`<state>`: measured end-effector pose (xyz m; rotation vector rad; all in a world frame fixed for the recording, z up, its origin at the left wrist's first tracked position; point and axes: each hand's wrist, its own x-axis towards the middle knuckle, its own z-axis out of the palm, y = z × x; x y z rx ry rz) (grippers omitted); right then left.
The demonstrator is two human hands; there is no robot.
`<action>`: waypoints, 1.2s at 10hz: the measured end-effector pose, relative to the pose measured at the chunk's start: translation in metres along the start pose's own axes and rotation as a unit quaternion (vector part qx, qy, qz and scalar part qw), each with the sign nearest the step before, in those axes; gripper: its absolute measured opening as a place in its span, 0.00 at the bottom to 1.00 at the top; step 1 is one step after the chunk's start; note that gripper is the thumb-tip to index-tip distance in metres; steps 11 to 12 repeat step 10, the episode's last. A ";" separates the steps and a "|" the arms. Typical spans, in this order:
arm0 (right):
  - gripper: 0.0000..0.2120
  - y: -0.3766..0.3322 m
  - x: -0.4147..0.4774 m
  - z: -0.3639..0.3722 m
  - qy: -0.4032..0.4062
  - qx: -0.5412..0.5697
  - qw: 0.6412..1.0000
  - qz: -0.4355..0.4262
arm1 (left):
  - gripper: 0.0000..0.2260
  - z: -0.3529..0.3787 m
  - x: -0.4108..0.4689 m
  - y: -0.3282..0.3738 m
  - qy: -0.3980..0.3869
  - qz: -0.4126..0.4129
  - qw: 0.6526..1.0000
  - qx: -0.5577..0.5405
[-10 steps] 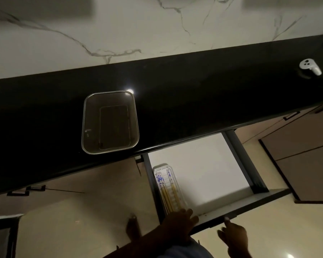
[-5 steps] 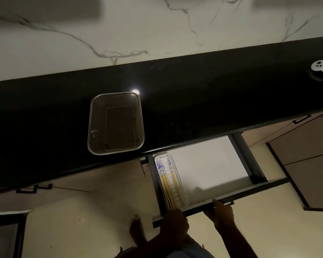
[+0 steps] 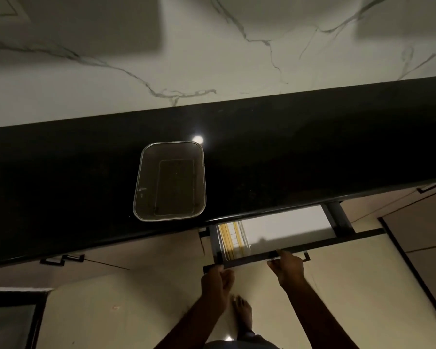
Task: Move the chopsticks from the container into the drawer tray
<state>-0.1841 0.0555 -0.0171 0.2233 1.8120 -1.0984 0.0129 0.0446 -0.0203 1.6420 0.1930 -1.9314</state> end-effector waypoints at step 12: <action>0.06 -0.073 -0.028 0.071 -0.173 -0.072 0.979 -0.079 | 0.03 0.046 -0.010 0.070 -0.154 0.269 0.908 0.281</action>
